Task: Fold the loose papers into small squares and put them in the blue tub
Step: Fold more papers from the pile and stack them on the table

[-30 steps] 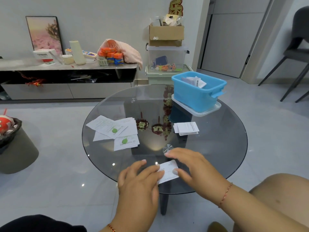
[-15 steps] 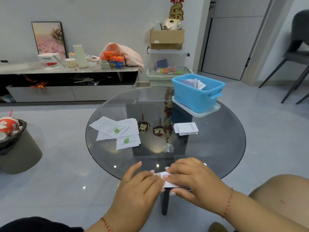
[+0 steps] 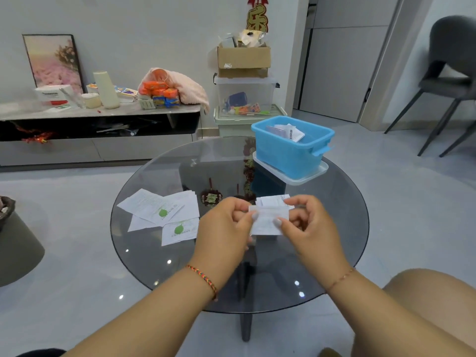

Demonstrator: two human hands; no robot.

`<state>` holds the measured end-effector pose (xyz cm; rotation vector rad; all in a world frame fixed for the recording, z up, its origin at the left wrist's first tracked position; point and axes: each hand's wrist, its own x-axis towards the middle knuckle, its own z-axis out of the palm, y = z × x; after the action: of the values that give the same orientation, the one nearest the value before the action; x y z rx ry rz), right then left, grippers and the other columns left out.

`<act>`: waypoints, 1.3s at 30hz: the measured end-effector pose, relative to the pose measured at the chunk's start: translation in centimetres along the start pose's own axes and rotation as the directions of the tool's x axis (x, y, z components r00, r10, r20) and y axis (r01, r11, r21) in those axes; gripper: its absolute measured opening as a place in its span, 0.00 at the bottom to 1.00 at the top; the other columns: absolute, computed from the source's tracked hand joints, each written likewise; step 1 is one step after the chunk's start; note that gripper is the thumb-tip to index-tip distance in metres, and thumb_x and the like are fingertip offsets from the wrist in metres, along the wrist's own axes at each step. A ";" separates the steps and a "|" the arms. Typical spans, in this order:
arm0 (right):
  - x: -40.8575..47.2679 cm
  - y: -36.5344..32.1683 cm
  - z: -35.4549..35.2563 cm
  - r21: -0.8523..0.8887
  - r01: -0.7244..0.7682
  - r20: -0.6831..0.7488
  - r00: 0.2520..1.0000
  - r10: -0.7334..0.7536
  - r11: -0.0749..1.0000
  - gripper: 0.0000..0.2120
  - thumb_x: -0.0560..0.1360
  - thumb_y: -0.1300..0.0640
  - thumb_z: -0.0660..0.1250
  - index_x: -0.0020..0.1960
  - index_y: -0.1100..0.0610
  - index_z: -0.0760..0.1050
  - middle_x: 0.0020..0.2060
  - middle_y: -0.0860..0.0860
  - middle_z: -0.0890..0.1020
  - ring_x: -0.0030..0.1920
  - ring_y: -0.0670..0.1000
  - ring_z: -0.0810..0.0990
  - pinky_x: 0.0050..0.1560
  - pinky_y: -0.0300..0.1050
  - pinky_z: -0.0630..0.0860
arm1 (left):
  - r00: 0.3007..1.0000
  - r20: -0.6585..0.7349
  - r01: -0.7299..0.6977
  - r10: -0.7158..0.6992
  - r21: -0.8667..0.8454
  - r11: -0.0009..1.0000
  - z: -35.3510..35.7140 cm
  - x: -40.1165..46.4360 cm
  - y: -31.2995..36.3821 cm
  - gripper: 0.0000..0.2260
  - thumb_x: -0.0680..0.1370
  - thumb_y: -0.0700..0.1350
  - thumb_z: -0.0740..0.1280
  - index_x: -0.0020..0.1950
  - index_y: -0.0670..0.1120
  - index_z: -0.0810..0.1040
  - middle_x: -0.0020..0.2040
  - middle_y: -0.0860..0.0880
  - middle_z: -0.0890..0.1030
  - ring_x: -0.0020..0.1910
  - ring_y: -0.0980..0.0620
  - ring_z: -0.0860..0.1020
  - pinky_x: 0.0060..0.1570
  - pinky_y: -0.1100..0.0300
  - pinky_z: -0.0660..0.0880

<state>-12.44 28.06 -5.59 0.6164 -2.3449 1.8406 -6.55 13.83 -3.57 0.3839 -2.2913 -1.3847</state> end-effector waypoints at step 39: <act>3.4 2.2 1.4 -0.579 0.108 -0.165 0.955 -0.246 0.808 0.19 0.71 0.56 0.72 0.60 0.56 0.75 0.50 0.53 0.76 0.54 0.53 0.71 0.54 0.39 0.63 | 0.993 -0.114 0.053 -0.019 0.305 0.951 2.4 3.1 -2.7 0.08 0.76 0.50 0.66 0.53 0.49 0.75 0.38 0.54 0.79 0.42 0.54 0.78 0.46 0.57 0.75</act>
<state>-16.13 26.27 -6.86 0.4847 -2.3918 0.9845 -10.40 13.03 -6.27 0.5860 -2.4199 -0.9931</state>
